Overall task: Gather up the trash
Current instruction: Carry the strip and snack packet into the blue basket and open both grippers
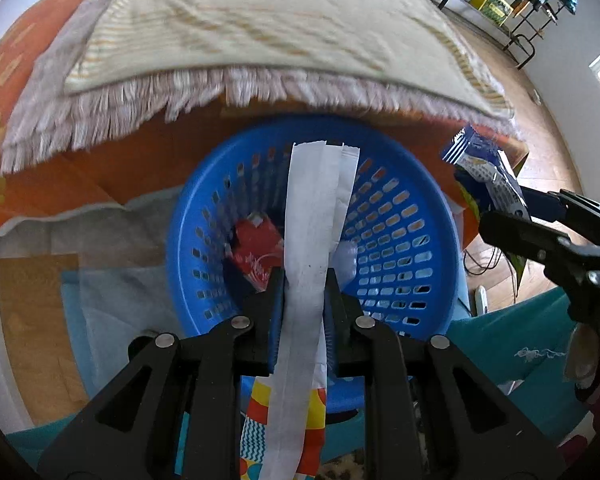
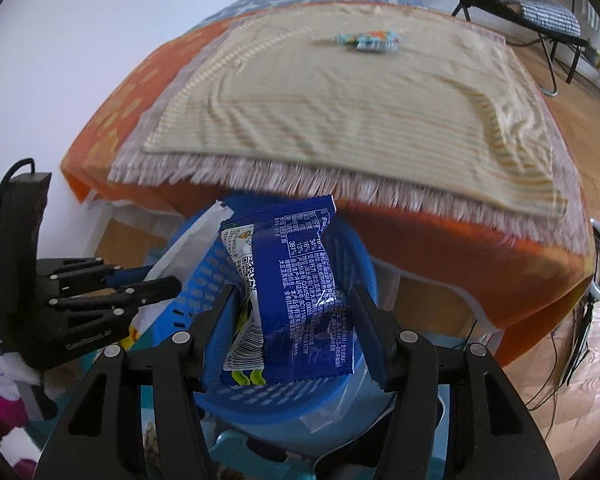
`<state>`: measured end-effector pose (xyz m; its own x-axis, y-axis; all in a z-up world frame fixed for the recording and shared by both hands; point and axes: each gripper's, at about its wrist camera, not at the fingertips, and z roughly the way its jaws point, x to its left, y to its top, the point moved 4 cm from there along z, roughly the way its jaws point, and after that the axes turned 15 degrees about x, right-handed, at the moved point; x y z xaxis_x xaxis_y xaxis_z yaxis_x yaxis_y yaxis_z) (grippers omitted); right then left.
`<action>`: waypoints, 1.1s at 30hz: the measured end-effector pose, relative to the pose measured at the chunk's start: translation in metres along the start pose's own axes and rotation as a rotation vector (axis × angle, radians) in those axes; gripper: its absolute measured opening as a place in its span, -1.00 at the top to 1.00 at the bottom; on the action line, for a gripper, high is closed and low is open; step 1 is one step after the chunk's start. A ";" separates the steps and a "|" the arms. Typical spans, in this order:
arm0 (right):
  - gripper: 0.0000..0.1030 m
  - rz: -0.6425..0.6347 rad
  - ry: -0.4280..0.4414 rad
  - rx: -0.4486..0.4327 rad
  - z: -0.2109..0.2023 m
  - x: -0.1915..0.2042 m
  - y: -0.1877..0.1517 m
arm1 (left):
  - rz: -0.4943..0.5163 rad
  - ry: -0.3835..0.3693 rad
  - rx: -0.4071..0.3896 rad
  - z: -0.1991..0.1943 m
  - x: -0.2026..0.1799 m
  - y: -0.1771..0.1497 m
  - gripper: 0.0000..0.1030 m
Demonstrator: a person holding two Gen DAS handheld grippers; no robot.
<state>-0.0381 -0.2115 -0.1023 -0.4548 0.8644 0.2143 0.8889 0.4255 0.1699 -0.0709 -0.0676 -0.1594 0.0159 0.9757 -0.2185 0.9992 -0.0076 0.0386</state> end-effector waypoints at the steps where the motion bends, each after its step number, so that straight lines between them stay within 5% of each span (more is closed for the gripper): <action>1: -0.07 0.001 0.003 0.006 0.003 0.001 -0.001 | -0.002 0.002 0.005 0.003 0.001 -0.001 0.68; 18: -0.09 0.007 0.002 0.067 0.032 0.005 -0.007 | -0.018 0.034 0.024 0.013 0.002 0.001 0.67; 24: -0.09 0.021 0.001 0.074 0.033 0.002 -0.006 | -0.024 0.045 0.019 0.010 0.002 0.002 0.44; 28: -0.10 0.033 -0.003 0.079 0.033 0.000 -0.006 | -0.025 0.044 0.008 0.008 0.004 0.003 0.06; 33: -0.14 0.046 -0.009 0.089 0.034 -0.001 -0.007 | -0.019 0.046 0.001 0.004 0.002 0.004 0.06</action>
<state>-0.0417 -0.2064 -0.1370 -0.4128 0.8860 0.2112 0.9106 0.4067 0.0736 -0.0664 -0.0669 -0.1640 -0.0044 0.9847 -0.1740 0.9994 0.0104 0.0339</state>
